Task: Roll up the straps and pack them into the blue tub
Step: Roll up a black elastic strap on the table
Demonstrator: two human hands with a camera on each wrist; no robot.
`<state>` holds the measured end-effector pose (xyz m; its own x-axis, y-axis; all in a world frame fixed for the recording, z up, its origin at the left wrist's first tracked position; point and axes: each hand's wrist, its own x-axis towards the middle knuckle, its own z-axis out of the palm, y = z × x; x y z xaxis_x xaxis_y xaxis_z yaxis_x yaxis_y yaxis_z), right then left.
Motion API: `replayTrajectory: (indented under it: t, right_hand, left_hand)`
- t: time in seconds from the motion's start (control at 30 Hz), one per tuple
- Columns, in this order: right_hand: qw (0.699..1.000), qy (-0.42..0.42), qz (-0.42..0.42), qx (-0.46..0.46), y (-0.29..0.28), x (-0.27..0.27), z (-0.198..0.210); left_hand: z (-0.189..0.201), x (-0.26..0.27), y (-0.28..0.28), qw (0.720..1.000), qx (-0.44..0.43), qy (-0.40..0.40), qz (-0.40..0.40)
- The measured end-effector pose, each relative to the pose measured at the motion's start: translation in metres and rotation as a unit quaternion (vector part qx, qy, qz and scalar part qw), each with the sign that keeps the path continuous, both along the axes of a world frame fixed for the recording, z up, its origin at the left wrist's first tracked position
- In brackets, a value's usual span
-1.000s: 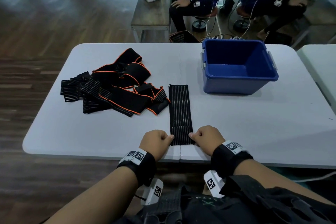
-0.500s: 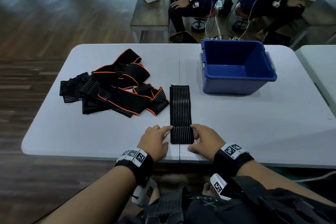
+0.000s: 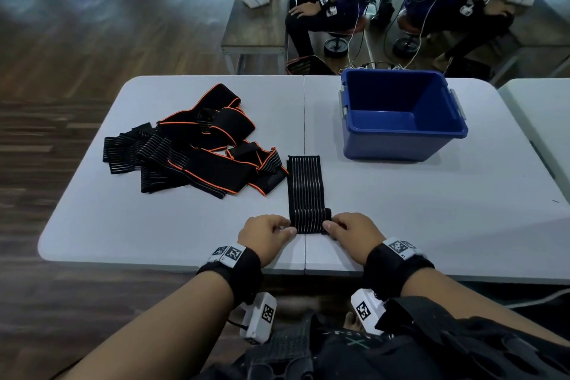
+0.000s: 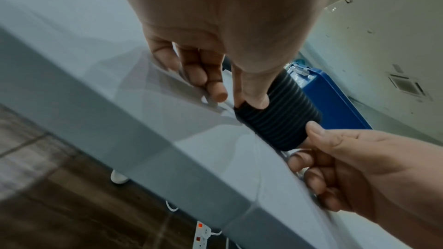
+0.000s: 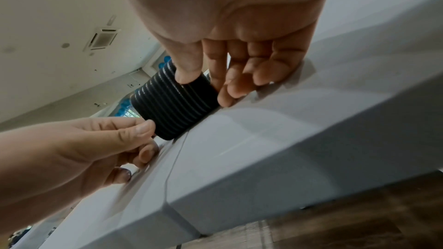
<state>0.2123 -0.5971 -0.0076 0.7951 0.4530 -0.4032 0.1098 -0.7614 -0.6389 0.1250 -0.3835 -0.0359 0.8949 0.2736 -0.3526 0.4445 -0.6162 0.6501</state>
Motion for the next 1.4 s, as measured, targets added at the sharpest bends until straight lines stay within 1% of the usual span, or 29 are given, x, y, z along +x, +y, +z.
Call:
replayTrajectory:
  t: [0.07,0.23,0.4,0.47,0.53,0.6,0.67,0.73,0.8,0.87,0.93,1.0,1.07,1.13,1.3,1.4]
  right_hand:
    - [1.000,-0.005,-0.005,-0.015,0.001,-0.001,-0.001]
    - [0.999,-0.004,-0.014,-0.033,0.005,-0.002,0.001]
    - [0.998,-0.004,-0.003,-0.070,0.008,-0.001,0.001]
    - [0.997,-0.010,-0.012,-0.075,0.008,-0.001,-0.002]
    - [0.998,-0.011,-0.045,-0.052,0.008,-0.003,-0.003]
    - [0.998,-0.031,-0.051,-0.037,0.009,-0.005,0.000]
    - [0.997,-0.062,-0.022,-0.037,0.010,-0.008,0.003]
    - [0.995,-0.087,0.013,-0.053,0.011,-0.010,0.005]
    - [0.992,-0.095,0.032,-0.074,0.011,-0.011,0.005]
    - [0.992,-0.091,0.043,-0.078,0.009,-0.012,0.006]
    - [0.993,-0.073,0.066,-0.061,0.007,-0.012,0.007]
    - [0.993,-0.054,0.087,-0.052,0.004,-0.012,0.007]
    - [0.991,-0.060,0.094,-0.068,-0.002,-0.011,0.002]
    - [0.991,-0.065,0.090,-0.077,-0.007,-0.010,-0.001]
    - [0.998,-0.018,0.063,-0.016,-0.013,-0.011,0.004]
    - [1.000,0.001,0.023,0.015,-0.011,-0.010,0.007]
  left_hand:
    - [0.000,-0.001,-0.002,1.000,-0.019,0.004,0.015]
    - [0.007,-0.003,-0.008,0.999,-0.011,0.009,0.036]
    - [0.012,-0.003,-0.010,0.999,0.037,0.021,0.018]
    - [0.015,-0.003,-0.011,0.999,0.032,0.003,0.030]
    - [0.016,-0.004,-0.012,0.998,0.028,-0.028,0.042]
    - [0.016,-0.003,-0.014,0.997,0.048,-0.059,0.024]
    - [0.016,-0.001,-0.015,0.994,0.081,-0.072,-0.015]
    - [0.017,0.002,-0.015,0.990,0.112,-0.066,-0.048]
    - [0.018,0.003,-0.012,0.988,0.130,-0.050,-0.065]
    - [0.018,0.002,-0.008,0.985,0.145,-0.026,-0.092]
    - [0.018,0.001,-0.006,0.981,0.157,-0.005,-0.114]
    - [0.018,-0.001,-0.006,0.981,0.157,-0.009,-0.114]
    - [0.016,-0.002,-0.009,0.982,0.151,-0.026,-0.108]
    - [0.015,-0.005,-0.014,0.983,0.144,-0.040,-0.107]
    - [0.011,-0.006,-0.018,0.985,0.119,-0.038,-0.118]
    - [0.016,-0.005,-0.020,0.988,0.092,-0.048,-0.115]
